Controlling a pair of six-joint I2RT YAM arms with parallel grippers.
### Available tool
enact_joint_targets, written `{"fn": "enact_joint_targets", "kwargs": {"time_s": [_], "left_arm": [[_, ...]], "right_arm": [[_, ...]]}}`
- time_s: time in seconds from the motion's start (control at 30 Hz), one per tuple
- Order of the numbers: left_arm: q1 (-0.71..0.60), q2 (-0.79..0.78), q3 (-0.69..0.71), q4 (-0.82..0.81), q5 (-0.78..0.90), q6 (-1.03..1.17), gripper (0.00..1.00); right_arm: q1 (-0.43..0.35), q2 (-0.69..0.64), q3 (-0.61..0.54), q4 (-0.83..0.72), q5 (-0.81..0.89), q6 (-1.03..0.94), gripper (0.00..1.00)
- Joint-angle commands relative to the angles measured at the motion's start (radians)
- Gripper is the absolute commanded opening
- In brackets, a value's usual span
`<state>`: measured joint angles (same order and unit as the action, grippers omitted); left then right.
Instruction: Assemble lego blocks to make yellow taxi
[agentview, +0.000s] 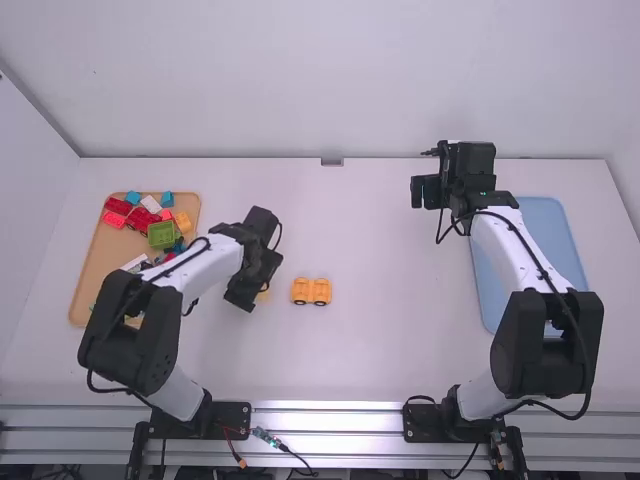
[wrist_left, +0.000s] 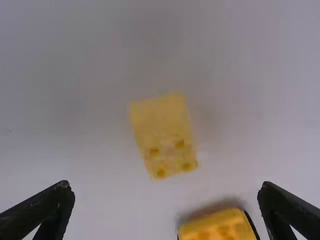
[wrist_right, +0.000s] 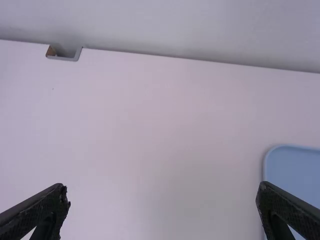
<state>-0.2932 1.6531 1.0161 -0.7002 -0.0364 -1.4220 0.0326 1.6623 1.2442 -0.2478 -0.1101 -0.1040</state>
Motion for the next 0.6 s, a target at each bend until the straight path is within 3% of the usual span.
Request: {"fn": "enact_joint_targets", "kwargs": {"time_s": [0.0, 0.1, 0.13, 0.27, 0.57], "left_arm": [[0.005, -0.031, 0.077, -0.030, -0.005, 0.217, 0.99], [0.002, -0.031, 0.167, -0.026, 0.026, 0.642, 0.99], [0.002, -0.031, 0.177, -0.026, 0.025, 0.691, 0.99], [0.001, -0.031, 0.237, -0.001, -0.057, 1.163, 0.99], [0.000, -0.031, 0.237, 0.179, -0.169, 1.526, 0.99]], "right_arm": [[0.000, 0.004, 0.019, 0.000, -0.002, 0.002, 0.99], [0.000, 0.004, 0.019, -0.003, -0.003, 0.002, 0.99], [0.000, 0.004, 0.019, -0.003, -0.003, 0.002, 0.99], [0.000, 0.004, 0.019, -0.002, -0.002, 0.002, 0.99], [0.000, 0.004, 0.019, -0.003, -0.003, 0.002, 0.99]]}}
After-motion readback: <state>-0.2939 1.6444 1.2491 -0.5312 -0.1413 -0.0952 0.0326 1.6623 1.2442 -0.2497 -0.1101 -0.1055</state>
